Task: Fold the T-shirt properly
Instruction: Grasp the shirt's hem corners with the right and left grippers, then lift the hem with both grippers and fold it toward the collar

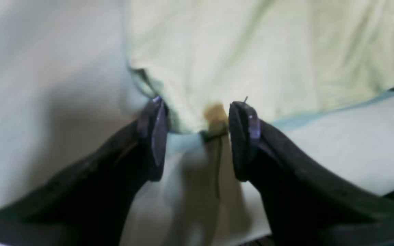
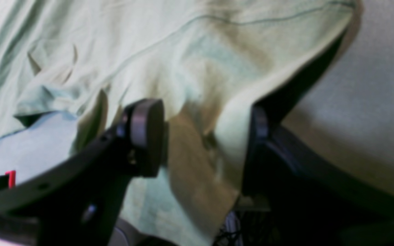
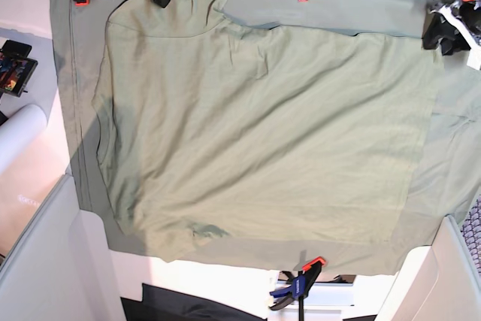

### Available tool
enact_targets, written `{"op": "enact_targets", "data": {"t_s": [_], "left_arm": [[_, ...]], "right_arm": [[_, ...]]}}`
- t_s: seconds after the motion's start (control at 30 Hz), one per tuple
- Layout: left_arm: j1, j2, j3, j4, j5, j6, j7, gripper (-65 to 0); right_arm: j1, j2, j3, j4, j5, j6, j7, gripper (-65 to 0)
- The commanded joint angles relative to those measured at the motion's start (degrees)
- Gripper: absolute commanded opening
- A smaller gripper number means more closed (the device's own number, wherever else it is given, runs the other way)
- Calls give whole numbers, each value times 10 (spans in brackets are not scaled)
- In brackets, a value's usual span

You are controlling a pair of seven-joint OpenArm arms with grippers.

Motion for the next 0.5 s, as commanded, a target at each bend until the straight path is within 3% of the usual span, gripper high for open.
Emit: {"op": "enact_targets", "data": {"t_s": [0.0, 0.13, 0.23, 0.27, 0.33, 0.37, 0.4, 0.47], "left_arm": [[-2, -7, 5, 5, 5, -4, 4, -326], [-12, -4, 23, 3, 25, 12, 0, -326], [-12, -2, 23, 3, 49, 24, -15, -343], [-12, -2, 23, 3, 58, 24, -21, -383], [-10, -3, 23, 3, 78, 24, -44, -535], [-10, -3, 23, 3, 85, 24, -48, -619], [-10, -4, 23, 3, 92, 24, -48, -650], [-10, -9, 23, 3, 108, 9, -48, -650]], "right_arm": [[-4, 0, 1, 4, -2, 1, -9, -316], [-5, 0, 1, 4, -2, 1, -9, -324], [-5, 0, 1, 4, -2, 1, -9, -446], [-4, 0, 1, 4, -2, 1, -9, -518], [-3, 0, 1, 4, -9, 2, -9, -650], [-3, 0, 1, 4, -14, 2, -9, -650], [-4, 0, 1, 5, -24, 2, -9, -650], [-4, 0, 1, 10, -35, 2, -13, -650]]}}
